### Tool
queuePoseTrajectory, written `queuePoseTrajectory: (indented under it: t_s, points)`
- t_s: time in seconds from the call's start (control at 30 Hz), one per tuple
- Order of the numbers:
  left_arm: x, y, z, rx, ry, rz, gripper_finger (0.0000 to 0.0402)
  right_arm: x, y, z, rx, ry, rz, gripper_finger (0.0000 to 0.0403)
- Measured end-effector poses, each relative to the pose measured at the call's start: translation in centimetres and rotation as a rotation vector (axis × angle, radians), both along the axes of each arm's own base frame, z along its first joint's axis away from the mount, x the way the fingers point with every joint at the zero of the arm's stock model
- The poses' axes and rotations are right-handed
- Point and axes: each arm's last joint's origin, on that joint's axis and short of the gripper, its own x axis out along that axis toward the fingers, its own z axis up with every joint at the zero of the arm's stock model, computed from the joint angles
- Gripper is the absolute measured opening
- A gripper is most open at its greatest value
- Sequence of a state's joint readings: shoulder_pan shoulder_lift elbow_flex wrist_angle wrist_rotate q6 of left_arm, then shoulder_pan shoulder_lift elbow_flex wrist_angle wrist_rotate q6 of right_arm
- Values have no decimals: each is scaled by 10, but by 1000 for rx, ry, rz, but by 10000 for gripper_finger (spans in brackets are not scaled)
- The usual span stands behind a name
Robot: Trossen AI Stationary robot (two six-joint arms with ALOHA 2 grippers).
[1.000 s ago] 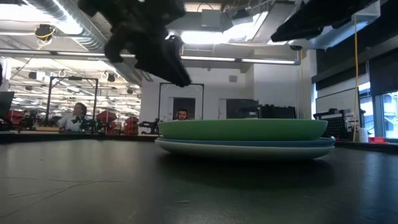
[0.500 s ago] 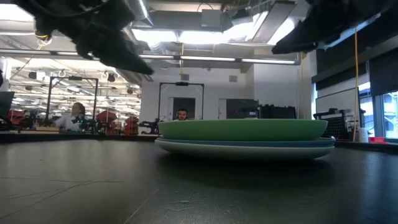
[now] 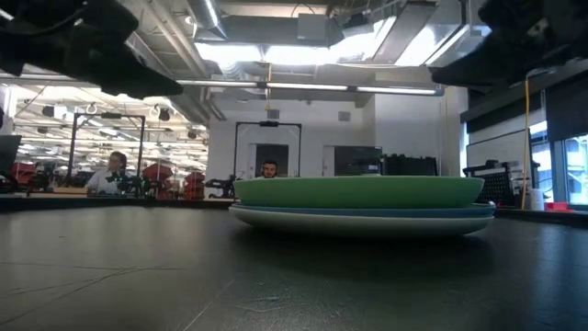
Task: Stack plastic plates
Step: Return to Home Position
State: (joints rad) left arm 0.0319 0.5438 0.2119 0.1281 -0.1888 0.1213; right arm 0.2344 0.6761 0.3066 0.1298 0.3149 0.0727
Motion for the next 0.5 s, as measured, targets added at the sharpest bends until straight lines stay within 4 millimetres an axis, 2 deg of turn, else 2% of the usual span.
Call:
queuePoseTrajectory:
  t_s: [0.23,0.5]
  points:
    - [-22,1,-5,-11,-127,19,32,-24,-6,-12,49,-97,-11,6]
    - [-40,0,-5,-52,-171,24,32,-41,-8,-18,87,-230,37,5]
